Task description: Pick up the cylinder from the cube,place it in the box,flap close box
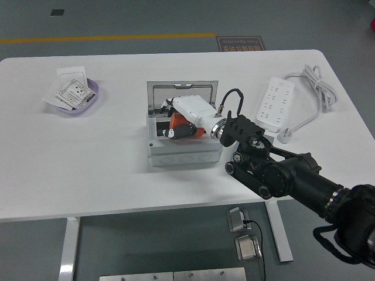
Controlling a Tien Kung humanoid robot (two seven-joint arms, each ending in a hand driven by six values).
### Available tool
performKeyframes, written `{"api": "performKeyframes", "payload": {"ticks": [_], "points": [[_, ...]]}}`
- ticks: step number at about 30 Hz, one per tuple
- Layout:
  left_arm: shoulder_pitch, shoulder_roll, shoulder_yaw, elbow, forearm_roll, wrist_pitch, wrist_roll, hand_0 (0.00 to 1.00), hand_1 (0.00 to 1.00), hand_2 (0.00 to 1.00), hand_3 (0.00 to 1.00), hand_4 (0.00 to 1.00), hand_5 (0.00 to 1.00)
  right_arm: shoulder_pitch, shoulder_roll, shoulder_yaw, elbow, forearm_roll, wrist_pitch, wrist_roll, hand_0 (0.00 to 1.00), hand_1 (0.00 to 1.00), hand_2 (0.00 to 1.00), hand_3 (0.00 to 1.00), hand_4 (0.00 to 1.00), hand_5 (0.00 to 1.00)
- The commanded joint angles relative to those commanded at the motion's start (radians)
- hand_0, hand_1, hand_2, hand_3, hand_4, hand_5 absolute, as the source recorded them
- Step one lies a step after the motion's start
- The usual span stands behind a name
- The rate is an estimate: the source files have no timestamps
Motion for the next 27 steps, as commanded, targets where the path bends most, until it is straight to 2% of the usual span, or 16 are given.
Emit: {"api": "performKeyframes", "payload": {"ticks": [2,3,10,14,21,27], "points": [[-0.001,0.000,0.002,0.000,0.000,-0.001,0.000,0.595,0.665,0.611,0.601,0.676,0.304,-0.002,-0.001,0.002,-0.001,0.001,0.000,0.005,0.411,0.405,0.605,0.726,0.943,0.591],[-0.001,0.000,0.003,0.000,-0.001,-0.001,0.000,0.595,0.665,0.610,0.601,0.674,0.302,-0.003,-0.001,0.002,-0.002,0.001,0.001,0.007,0.467,0.412,0.604,0.722,0.953,0.596],[-0.002,-0.002,0.007,0.000,0.002,-0.005,0.001,0.595,0.664,0.610,0.600,0.672,0.300,-0.009,-0.003,0.007,0.003,0.001,0.004,0.016,0.473,0.402,0.595,0.713,0.955,0.593],[-0.001,-0.003,0.007,0.000,0.003,-0.008,0.003,0.595,0.664,0.610,0.600,0.672,0.300,-0.018,-0.012,0.024,0.037,0.000,0.011,0.007,0.473,0.402,0.595,0.713,0.955,0.593],[0.004,-0.006,0.008,0.000,0.003,-0.009,0.004,0.595,0.663,0.609,0.600,0.671,0.300,-0.068,-0.062,0.084,0.178,0.113,0.055,-0.023,0.492,0.384,0.569,0.701,0.961,0.603],[0.008,-0.010,0.012,0.000,-0.005,-0.010,0.006,0.594,0.663,0.609,0.601,0.668,0.288,-0.119,-0.111,0.172,0.333,0.160,0.100,-0.057,0.491,0.386,0.576,0.702,0.959,0.602]]}}
